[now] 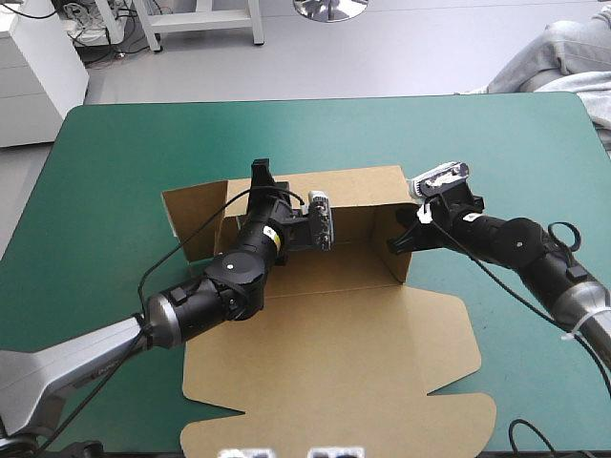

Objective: Fold the box

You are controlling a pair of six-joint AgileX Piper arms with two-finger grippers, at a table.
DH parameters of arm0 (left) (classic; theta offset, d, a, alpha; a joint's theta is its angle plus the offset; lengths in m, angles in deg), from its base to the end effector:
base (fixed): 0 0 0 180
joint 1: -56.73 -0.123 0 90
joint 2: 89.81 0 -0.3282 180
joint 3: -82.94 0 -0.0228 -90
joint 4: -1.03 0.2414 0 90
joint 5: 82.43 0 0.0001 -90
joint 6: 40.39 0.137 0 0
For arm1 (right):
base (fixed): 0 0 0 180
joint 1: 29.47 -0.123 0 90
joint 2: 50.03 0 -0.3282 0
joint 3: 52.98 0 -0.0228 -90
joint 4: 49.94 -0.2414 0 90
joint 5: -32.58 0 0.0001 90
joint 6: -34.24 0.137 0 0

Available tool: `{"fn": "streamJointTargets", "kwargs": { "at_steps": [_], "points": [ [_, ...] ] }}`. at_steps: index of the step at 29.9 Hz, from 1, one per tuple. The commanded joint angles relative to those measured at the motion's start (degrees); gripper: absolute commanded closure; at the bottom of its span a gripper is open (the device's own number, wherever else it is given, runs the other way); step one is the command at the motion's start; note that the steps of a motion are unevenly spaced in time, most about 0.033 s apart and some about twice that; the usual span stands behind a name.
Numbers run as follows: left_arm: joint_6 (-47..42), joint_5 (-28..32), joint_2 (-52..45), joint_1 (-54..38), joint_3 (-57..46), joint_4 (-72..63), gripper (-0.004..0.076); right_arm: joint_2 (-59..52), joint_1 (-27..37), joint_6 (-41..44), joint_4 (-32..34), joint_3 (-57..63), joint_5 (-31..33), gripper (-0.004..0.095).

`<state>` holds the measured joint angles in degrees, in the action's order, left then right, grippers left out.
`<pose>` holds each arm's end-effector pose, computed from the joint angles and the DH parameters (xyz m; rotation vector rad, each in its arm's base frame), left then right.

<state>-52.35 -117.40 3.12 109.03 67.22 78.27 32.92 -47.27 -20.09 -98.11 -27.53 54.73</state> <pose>0.2769 -0.2329 0.3428 1.4866 1.3898 0.7180 0.2790 0.1301 0.3214 -0.6477 2.0580 0.4024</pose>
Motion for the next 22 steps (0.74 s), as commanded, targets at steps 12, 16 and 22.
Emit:
{"fn": "streamJointTargets", "kwargs": {
  "at_steps": [12, 16, 22],
  "points": [
    [-0.91, 1.93, -2.57, 3.73, 1.63, 0.84, 0.0128, -0.49, -0.49, 3.83, -1.50, -1.88, -5.97, 0.0925],
    [-1.03, 0.56, -4.92, 7.52, 1.63, 1.20, 0.0128, 0.85, -0.49, 4.60, -1.36, -2.51, -6.32, 0.0927],
    [0.49, -7.57, -9.23, 15.93, 1.63, 3.30, 0.0128, 1.24, -0.26, 4.73, -1.21, -4.55, -6.32, 0.0927]
  ]
}}
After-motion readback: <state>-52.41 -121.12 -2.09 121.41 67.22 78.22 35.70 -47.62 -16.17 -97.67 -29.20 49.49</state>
